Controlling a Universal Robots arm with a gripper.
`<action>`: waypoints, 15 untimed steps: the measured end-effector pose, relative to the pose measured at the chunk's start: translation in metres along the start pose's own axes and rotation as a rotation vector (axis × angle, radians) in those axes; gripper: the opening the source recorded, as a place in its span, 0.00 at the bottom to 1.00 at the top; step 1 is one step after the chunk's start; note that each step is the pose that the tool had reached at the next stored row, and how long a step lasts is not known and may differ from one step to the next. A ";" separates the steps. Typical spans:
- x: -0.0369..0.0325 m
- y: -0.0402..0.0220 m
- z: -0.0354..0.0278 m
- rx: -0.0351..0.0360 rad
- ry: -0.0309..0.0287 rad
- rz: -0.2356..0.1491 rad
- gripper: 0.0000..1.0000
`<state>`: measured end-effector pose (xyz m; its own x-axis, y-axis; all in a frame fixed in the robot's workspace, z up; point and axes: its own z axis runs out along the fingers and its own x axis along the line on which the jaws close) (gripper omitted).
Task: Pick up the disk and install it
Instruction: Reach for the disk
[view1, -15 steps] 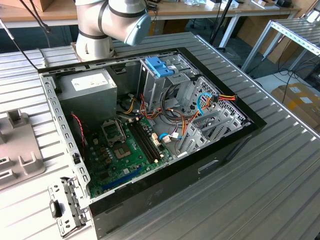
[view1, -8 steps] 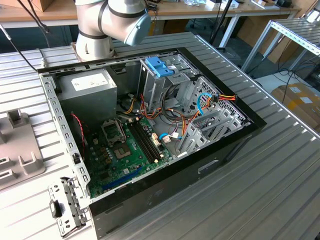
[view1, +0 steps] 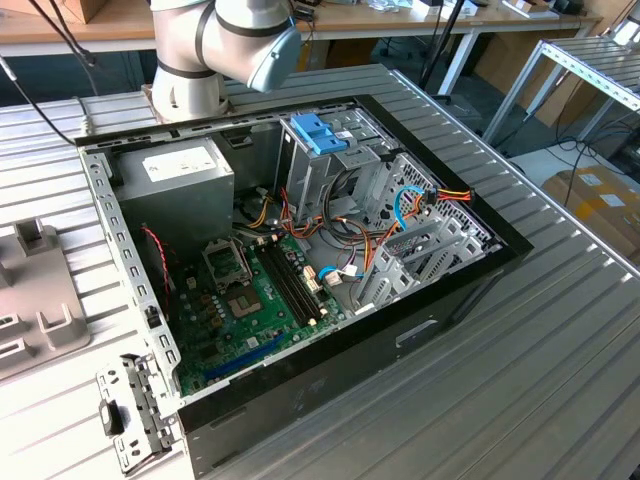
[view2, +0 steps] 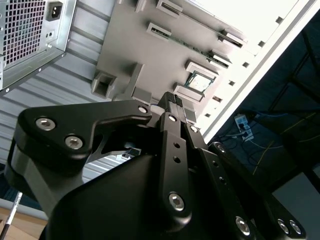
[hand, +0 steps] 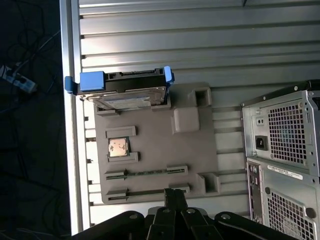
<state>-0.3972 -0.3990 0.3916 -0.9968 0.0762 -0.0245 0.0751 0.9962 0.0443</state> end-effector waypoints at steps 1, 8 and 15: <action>0.0009 0.0000 0.0001 -0.0001 0.0000 0.000 0.11; 0.0066 -0.0006 0.0034 0.0000 0.0000 0.000 0.11; 0.0094 -0.0010 0.0071 0.0000 -0.0001 0.000 0.11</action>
<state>-0.4064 -0.3990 0.3843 -0.9968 0.0762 -0.0245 0.0750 0.9962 0.0444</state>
